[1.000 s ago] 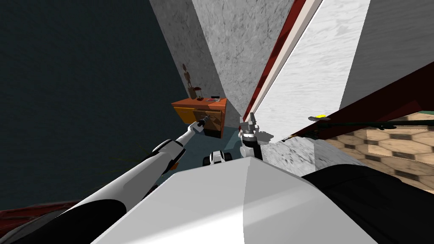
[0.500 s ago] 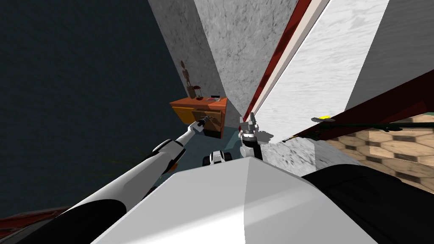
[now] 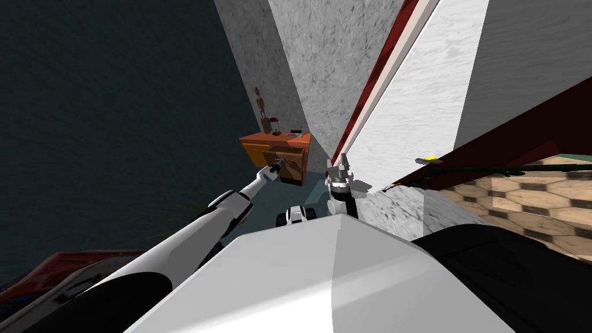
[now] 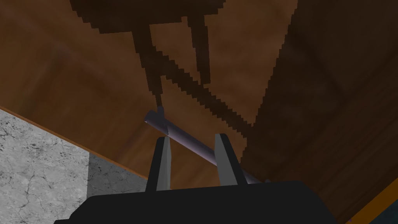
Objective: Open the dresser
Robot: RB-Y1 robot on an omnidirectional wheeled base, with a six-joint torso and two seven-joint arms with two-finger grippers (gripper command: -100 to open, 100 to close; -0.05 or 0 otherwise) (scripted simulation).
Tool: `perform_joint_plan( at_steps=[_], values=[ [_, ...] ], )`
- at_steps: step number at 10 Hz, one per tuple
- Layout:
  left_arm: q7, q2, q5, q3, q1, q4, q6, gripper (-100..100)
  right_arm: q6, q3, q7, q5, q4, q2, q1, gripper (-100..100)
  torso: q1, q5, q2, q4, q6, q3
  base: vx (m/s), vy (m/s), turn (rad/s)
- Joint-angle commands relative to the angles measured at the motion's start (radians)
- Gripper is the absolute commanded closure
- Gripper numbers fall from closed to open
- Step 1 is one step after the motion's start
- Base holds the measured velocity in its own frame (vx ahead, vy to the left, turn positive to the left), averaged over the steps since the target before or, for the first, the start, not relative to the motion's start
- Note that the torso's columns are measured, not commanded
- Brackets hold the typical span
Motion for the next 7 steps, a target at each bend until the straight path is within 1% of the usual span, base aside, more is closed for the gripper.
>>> perform_joint_plan(
  at_steps=[1,3,4,5,7],
  values=[
    [0.006,0.021,-0.034,0.064,0.090,-0.092,0.029,100,0.000,0.000,0.000,0.000,0.000,0.000,0.000,0,-0.001,0.001,-0.004,-0.002,0.003,-0.003,0.047,0.011,-0.159],
    [0.006,0.021,-0.034,0.064,0.143,-0.141,0.029,100,0.000,0.000,0.000,0.000,0.000,0.000,0.000,0,0.001,0.004,-0.003,-0.009,0.005,-0.003,0.033,-0.002,0.024],
    [0.012,0.043,-0.068,0.121,0.174,-0.188,0.058,100,0.000,0.000,0.000,0.000,0.000,0.000,0.000,0,0.002,0.005,-0.003,-0.012,0.006,-0.004,0.031,-0.007,-0.300],
    [0.012,0.043,-0.068,0.129,0.201,-0.207,0.058,100,0.000,0.000,0.000,0.000,0.000,0.000,0.000,0,0.001,0.005,-0.005,-0.011,0.009,-0.005,0.040,0.005,-0.202],
    [0.012,0.043,-0.068,0.129,0.239,-0.248,0.058,100,0.000,0.000,0.000,0.000,0.000,0.000,0.000,0,0.000,0.005,-0.005,-0.013,0.007,-0.004,0.018,-0.001,0.018]
  ],
)
